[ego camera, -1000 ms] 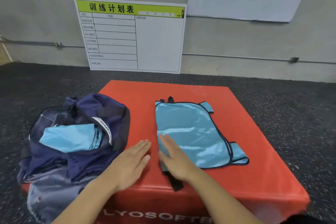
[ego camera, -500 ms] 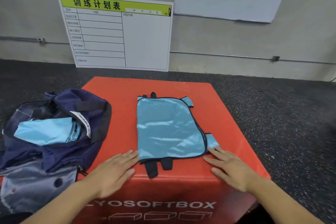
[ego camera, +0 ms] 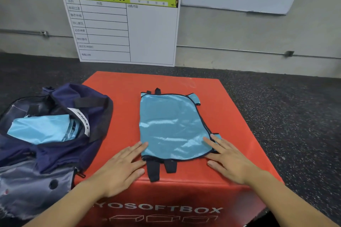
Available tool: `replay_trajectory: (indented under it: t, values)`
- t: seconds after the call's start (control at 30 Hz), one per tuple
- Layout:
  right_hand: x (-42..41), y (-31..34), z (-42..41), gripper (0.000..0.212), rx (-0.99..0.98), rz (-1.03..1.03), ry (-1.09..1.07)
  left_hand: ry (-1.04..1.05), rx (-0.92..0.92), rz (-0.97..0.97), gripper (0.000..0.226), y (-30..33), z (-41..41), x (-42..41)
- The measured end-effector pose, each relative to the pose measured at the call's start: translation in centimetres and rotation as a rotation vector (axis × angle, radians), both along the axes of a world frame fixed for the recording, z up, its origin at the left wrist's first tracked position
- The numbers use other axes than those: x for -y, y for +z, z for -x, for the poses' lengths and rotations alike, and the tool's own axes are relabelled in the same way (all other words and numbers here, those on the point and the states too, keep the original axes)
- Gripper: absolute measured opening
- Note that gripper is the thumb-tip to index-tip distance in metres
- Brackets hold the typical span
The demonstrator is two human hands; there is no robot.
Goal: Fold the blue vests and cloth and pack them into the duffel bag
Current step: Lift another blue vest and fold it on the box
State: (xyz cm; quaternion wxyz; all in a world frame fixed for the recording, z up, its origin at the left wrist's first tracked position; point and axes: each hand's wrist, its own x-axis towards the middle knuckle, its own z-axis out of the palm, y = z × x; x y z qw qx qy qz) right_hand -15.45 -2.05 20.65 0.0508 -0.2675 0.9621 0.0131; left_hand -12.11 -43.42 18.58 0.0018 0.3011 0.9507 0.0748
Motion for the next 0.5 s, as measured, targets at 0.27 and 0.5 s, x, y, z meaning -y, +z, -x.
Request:
replay_trajectory:
  t: [0.27, 0.5]
  values:
    - [1.1, 1.0, 1.4, 0.092, 0.082, -0.044, -0.015, -0.058, 0.019, -0.052, 0.059, -0.3, 1.7, -0.4]
    - [2.9, 1.7, -1.2, 0.052, 0.266, 0.132, -0.071, -0.059, 0.161, -0.229, 0.033, 1.0, -1.1, 1.6]
